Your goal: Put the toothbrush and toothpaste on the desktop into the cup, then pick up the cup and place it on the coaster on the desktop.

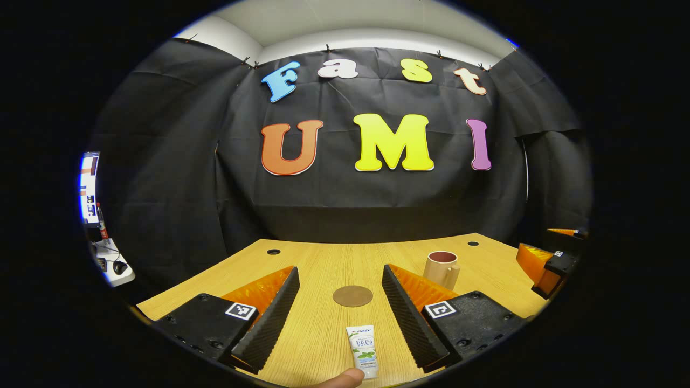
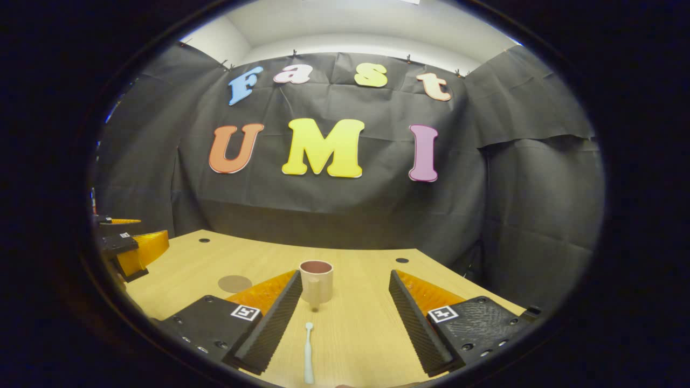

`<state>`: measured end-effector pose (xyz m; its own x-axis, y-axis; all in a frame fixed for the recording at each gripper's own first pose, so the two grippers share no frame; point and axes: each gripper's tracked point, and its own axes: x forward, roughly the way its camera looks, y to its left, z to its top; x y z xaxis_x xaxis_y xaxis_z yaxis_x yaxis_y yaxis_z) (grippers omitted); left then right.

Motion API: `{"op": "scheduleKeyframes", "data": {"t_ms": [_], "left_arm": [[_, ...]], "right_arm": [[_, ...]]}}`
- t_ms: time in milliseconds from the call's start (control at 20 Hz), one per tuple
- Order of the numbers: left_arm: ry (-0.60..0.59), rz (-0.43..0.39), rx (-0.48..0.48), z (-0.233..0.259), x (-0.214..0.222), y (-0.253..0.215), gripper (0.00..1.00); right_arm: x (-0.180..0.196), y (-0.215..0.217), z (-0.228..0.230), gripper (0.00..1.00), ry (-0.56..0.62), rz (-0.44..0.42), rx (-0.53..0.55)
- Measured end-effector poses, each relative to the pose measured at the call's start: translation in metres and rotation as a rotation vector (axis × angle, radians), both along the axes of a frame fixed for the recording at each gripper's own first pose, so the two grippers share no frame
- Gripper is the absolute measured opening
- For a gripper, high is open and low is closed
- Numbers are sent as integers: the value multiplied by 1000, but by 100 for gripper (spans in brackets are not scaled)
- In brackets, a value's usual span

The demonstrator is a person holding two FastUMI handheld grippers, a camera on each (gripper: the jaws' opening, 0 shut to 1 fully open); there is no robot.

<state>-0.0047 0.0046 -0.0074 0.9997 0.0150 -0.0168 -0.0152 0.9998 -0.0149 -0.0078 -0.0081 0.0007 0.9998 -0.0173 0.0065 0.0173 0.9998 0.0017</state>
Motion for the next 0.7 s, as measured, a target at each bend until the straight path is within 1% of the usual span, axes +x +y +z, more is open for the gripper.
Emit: {"op": "scheduleKeyframes", "data": {"t_ms": [50, 250, 300, 450, 700], "left_arm": [[3, 3, -2, -1, -1, 0, 98], [4, 5, -3, -2, -2, 2, 98], [4, 6, -4, -3, -2, 3, 98], [4, 7, -6, -3, -3, 3, 98], [8, 5, 4, -10, -5, 6, 98]], "right_arm": [[0, 1, -1, 98, 1, 0, 4], [-1, 1, 1, 98, -5, 0, 5], [-1, 2, 1, 96, -4, 1, 4], [-1, 7, -4, 96, 7, 11, -1], [6, 12, -24, 96, 54, 16, -20]]}}
